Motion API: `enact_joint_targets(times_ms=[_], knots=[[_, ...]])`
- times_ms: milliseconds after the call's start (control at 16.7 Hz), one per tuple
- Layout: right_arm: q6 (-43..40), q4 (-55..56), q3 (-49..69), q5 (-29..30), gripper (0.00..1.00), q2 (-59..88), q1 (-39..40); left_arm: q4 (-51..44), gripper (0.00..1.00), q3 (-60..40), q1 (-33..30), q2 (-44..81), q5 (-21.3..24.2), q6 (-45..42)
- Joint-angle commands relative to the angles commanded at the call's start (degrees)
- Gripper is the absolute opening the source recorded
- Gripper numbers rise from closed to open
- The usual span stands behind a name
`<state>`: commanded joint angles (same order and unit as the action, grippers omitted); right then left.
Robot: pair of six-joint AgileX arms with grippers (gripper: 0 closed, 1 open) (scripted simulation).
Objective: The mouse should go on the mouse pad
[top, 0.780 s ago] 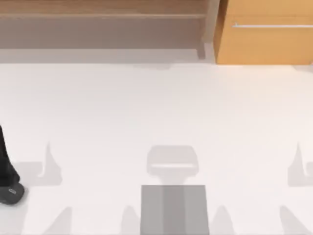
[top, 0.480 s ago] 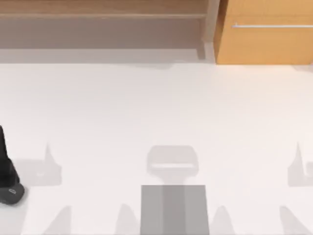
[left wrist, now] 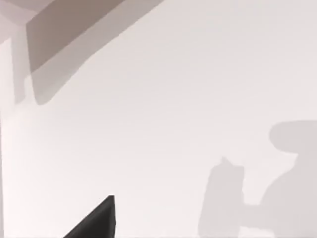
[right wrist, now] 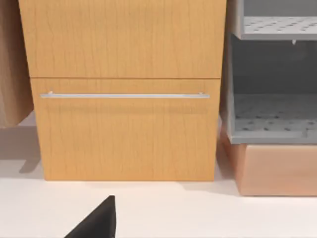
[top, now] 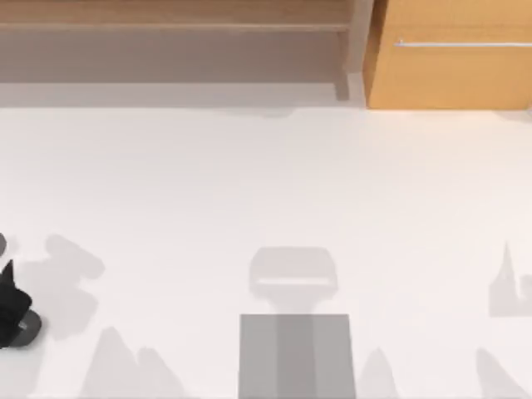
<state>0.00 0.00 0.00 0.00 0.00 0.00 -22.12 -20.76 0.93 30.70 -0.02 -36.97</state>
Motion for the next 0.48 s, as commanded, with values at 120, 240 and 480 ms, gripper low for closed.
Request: enact_joint_targets(times_ms=[120, 240, 480], knots=[[0.0, 0.0, 0.0, 0.0, 1.0, 0.0, 0.0, -6.4, 1.0, -6.0, 0.3, 8.9, 0.0, -11.6], [0.0, 0.0, 0.0, 0.0, 1.0, 0.0, 0.0, -12.9, 1.0, -12.1, 0.5, 18.0, 0.0, -23.4], [0.0, 0.0, 0.0, 0.0, 1.0, 0.0, 0.0, -24.9, 1.0, -23.4, 1.1, 35.0, 0.0, -45.8]])
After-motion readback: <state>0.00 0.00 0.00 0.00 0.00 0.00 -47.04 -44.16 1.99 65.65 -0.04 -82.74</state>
